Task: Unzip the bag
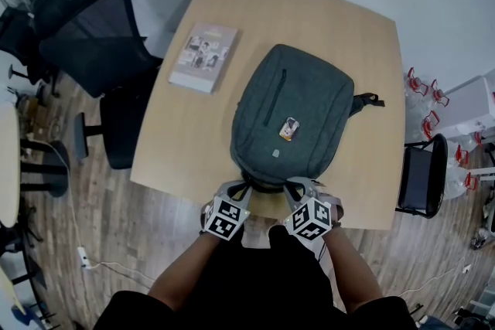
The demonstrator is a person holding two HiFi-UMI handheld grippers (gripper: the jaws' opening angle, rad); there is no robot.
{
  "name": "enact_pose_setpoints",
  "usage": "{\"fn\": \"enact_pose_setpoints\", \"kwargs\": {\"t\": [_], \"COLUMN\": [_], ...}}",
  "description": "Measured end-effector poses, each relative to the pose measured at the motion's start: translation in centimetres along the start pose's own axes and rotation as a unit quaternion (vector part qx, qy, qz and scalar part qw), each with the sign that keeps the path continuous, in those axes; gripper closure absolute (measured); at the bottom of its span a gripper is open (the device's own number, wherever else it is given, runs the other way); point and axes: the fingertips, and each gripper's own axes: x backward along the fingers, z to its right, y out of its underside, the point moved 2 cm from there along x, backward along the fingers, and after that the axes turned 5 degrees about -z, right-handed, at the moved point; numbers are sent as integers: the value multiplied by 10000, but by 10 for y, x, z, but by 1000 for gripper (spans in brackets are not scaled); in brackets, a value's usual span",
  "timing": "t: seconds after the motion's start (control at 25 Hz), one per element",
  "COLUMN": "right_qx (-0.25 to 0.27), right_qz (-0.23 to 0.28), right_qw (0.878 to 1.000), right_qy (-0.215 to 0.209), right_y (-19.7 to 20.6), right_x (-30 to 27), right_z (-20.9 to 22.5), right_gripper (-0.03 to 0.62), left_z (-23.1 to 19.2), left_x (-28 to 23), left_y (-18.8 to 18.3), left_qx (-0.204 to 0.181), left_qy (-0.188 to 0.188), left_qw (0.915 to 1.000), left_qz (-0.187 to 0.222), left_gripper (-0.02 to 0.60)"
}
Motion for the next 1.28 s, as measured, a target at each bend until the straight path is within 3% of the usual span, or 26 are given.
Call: {"fn": "enact_pose_setpoints", "kwargs": {"t": [0.36, 0.48, 0.64, 0.72, 0.76, 1.04, 1.28], "right_qx": [-153, -64, 364, 626, 765, 1986, 2415], "right_qz": [167, 280, 563, 700, 769, 727, 521], "right_qw": [9997, 9994, 9966, 9934, 9913, 9725, 9659], "right_qy": [-106, -215, -475, -666, -739, -971, -776], "right_y": [-19, -26, -23, -13, -8, 28, 44], "right_x": [-5, -8, -2, 7, 11, 19, 8], "right_z": [-12, -19, -22, -19, -16, 5, 23], "right_gripper": [572, 572, 544, 434, 427, 427, 445], "left_z": [31, 30, 24, 23, 22, 9, -17], "left_x": [-7, -8, -4, -3, -2, 3, 17], "left_y": [-1, 1, 3, 5, 6, 7, 20], "left_qx": [-197, -171, -137, -109, -66, 332, 874], "left_qy": [284, 220, 4, -131, -195, -754, -1305], "left_qw": [9994, 9996, 9999, 9999, 9998, 9966, 9875], "left_qz": [-87, -52, -12, -31, -35, 62, 109], "left_gripper": [540, 548, 554, 555, 555, 555, 555]}}
